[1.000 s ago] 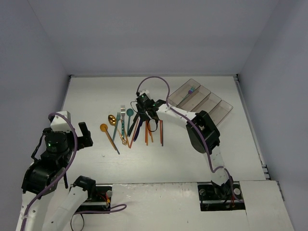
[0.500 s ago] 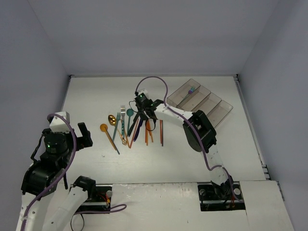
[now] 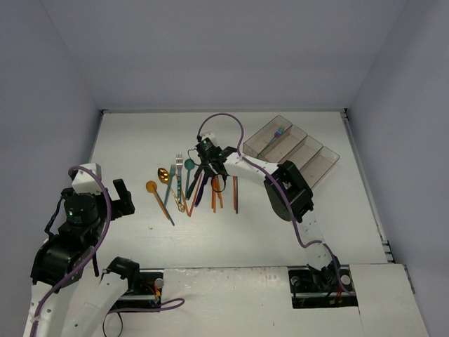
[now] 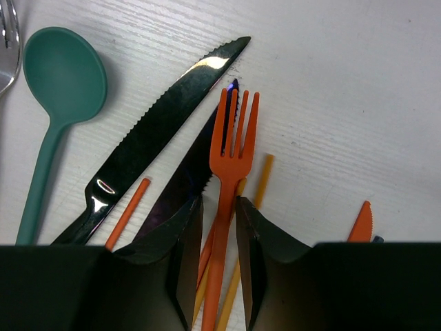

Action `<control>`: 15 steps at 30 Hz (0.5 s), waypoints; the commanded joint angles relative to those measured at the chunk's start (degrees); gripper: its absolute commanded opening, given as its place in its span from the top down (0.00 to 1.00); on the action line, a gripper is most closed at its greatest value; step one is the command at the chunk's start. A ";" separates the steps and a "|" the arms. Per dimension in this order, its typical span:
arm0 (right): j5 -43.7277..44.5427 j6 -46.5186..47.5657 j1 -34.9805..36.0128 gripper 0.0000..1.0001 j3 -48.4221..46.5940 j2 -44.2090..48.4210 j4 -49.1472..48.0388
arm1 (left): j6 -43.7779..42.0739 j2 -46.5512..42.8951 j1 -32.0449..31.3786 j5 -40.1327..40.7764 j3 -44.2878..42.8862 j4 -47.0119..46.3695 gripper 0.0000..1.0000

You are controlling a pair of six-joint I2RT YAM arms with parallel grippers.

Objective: Sort the eating utensils into containers

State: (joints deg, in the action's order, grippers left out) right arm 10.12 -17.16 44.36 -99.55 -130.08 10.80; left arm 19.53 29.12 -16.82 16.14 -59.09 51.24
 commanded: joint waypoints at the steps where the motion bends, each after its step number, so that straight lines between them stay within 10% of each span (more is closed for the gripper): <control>1: 1.75 -0.94 0.47 0.78 -1.97 0.63 -0.69 | -1.15 0.42 -0.14 0.73 -0.76 -2.29 0.03; 15: 5.43 -0.77 0.13 0.98 -2.27 6.26 -0.69 | -1.51 0.44 -0.14 0.29 -1.55 -2.20 0.03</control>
State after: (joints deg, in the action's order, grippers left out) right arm 11.85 -17.83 44.36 -99.55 -130.11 10.54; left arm 18.65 28.82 -16.82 16.12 -59.09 51.24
